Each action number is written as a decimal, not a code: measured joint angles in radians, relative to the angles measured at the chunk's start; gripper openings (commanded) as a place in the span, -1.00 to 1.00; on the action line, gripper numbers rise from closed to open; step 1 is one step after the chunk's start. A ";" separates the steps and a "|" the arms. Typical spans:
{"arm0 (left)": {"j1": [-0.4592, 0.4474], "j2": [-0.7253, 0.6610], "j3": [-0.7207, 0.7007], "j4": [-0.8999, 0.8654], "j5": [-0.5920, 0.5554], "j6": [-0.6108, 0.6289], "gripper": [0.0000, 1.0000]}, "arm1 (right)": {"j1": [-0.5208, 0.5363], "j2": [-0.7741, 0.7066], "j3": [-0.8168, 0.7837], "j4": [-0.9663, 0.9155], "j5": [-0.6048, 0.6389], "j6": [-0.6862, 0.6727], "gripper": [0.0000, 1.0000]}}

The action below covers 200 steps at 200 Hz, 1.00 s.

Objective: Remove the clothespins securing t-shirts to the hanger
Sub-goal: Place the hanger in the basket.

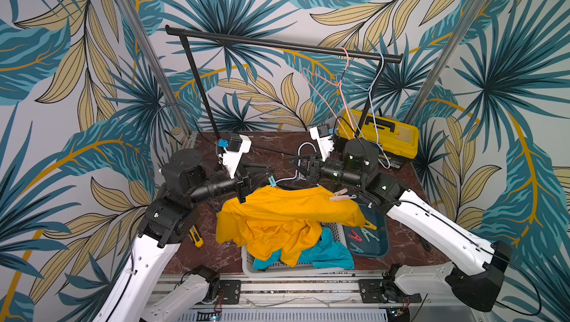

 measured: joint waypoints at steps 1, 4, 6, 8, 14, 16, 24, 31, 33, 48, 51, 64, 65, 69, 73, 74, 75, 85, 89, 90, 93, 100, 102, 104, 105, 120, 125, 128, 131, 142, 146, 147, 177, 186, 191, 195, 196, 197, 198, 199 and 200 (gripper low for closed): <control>0.000 -0.004 -0.001 0.000 -0.002 0.000 -0.60 | 0.002 0.004 0.004 0.001 -0.001 0.001 -0.87; 0.000 -0.012 -0.003 -0.001 -0.004 0.000 -0.59 | 0.006 0.011 0.011 0.004 -0.003 0.002 -0.86; 0.000 -0.020 -0.003 -0.003 -0.006 0.003 -0.59 | 0.009 0.017 0.016 0.007 -0.005 0.002 -0.86; 0.000 -0.027 -0.003 -0.005 -0.008 0.006 -0.59 | 0.011 0.022 0.020 0.010 -0.006 0.002 -0.86; 0.000 -0.047 -0.003 -0.012 -0.014 0.011 -0.59 | 0.018 0.037 0.030 0.020 -0.011 0.005 -0.86; 0.000 -0.052 -0.003 -0.014 -0.017 0.013 -0.59 | 0.020 0.041 0.032 0.024 -0.011 0.006 -0.85; 0.000 -0.069 -0.002 -0.026 -0.024 0.019 -0.59 | 0.024 0.055 0.037 0.037 -0.018 0.010 -0.85; 0.000 -0.085 0.001 -0.041 -0.028 0.026 -0.59 | 0.032 0.067 0.040 0.047 -0.018 0.015 -0.85; 0.000 -0.089 0.003 -0.045 -0.028 0.027 -0.59 | 0.033 0.071 0.040 0.051 -0.019 0.018 -0.85; 0.000 -0.104 0.013 -0.066 -0.028 0.038 -0.59 | 0.048 0.100 0.040 0.076 -0.021 0.032 -0.84; 0.000 -0.105 0.014 -0.068 -0.028 0.040 -0.59 | 0.051 0.107 0.040 0.081 -0.021 0.034 -0.84; 0.000 -0.105 0.014 -0.086 -0.029 0.043 -0.59 | 0.063 0.128 0.030 0.101 -0.022 0.049 -0.83; 0.000 -0.105 0.014 -0.087 -0.029 0.043 -0.59 | 0.063 0.129 0.028 0.103 -0.022 0.051 -0.83; 0.000 -0.105 0.014 -0.092 -0.030 0.044 -0.58 | 0.065 0.132 0.018 0.114 -0.022 0.056 -0.83; 0.000 -0.104 0.013 -0.098 -0.031 0.045 -0.58 | 0.067 0.133 0.008 0.120 -0.021 0.061 -0.83; 0.000 -0.104 0.013 -0.099 -0.031 0.045 -0.58 | 0.067 0.133 0.003 0.124 -0.021 0.064 -0.83; 0.000 -0.104 0.013 -0.101 -0.032 0.045 -0.58 | 0.068 0.133 0.000 0.126 -0.021 0.064 -0.82; 0.000 -0.104 0.012 -0.110 -0.033 0.048 -0.58 | 0.068 0.128 -0.042 0.152 -0.017 0.079 -0.82; 0.000 -0.104 0.011 -0.112 -0.033 0.050 -0.58 | 0.068 0.125 -0.062 0.161 -0.015 0.085 -0.83; 0.000 -0.104 0.011 -0.112 -0.033 0.050 -0.58 | 0.068 0.124 -0.066 0.162 -0.014 0.085 -0.83; 0.000 -0.104 0.011 -0.113 -0.033 0.051 -0.58 | 0.068 0.121 -0.082 0.166 -0.012 0.092 -0.82; 0.000 -0.104 0.011 -0.115 -0.033 0.053 -0.57 | 0.068 0.114 -0.117 0.175 -0.005 0.101 -0.83; 0.000 -0.104 0.011 -0.116 -0.033 0.055 -0.57 | 0.068 0.111 -0.127 0.178 -0.002 0.104 -0.83; 0.000 -0.104 0.011 -0.116 -0.033 0.056 -0.57 | 0.068 0.108 -0.138 0.179 -0.001 0.107 -0.83; 0.000 -0.104 0.011 -0.117 -0.032 0.056 -0.57 | 0.068 0.107 -0.141 0.179 -0.001 0.108 -0.83; 0.000 -0.102 0.011 -0.121 -0.031 0.059 -0.57 | 0.068 0.079 -0.217 0.181 0.021 0.125 -0.81; 0.000 -0.100 0.011 -0.121 -0.030 0.060 -0.57 | 0.068 0.069 -0.238 0.180 0.029 0.131 -0.80; 0.000 -0.098 0.011 -0.122 -0.029 0.060 -0.57 | 0.068 0.061 -0.254 0.180 0.036 0.137 -0.80; 0.000 -0.096 0.011 -0.122 -0.027 0.060 -0.57 | 0.068 0.054 -0.265 0.180 0.041 0.138 -0.79; 0.000 -0.087 0.011 -0.124 -0.025 0.063 -0.57 | 0.068 0.027 -0.306 0.180 0.064 0.159 -0.70; 0.000 -0.083 0.011 -0.124 -0.024 0.063 -0.57 | 0.068 0.018 -0.320 0.179 0.074 0.166 -0.66; 0.000 -0.082 0.011 -0.124 -0.024 0.063 -0.57 | 0.068 0.017 -0.322 0.180 0.076 0.169 -0.65; 0.000 -0.048 0.011 -0.127 -0.020 0.063 -0.56 | 0.068 -0.005 -0.389 0.194 0.134 0.226 -0.27; 0.000 -0.040 0.011 -0.128 -0.017 0.063 -0.56 | 0.068 0.005 -0.396 0.194 0.141 0.246 -0.15; 0.000 -0.037 0.011 -0.128 -0.016 0.063 -0.56 | 0.068 0.013 -0.397 0.192 0.144 0.249 -0.10; 0.000 -0.032 0.011 -0.128 -0.015 0.063 -0.56 | 0.068 0.021 -0.396 0.190 0.149 0.259 -0.06; 0.000 -0.032 0.011 -0.128 -0.015 0.063 -0.56 | 0.068 0.023 -0.396 0.190 0.150 0.258 -0.05; 0.000 -0.031 0.011 -0.128 -0.014 0.063 -0.56 | 0.068 0.024 -0.396 0.190 0.150 0.257 -0.04; 0.000 -0.030 0.011 -0.128 -0.014 0.063 -0.56 | 0.068 0.026 -0.396 0.190 0.151 0.259 -0.03; 0.000 -0.029 0.011 -0.128 -0.014 0.063 -0.56 | 0.068 0.027 -0.396 0.190 0.152 0.261 -0.02; 0.000 -0.027 0.011 -0.128 -0.013 0.063 -0.56 | 0.068 0.029 -0.396 0.189 0.153 0.264 -0.01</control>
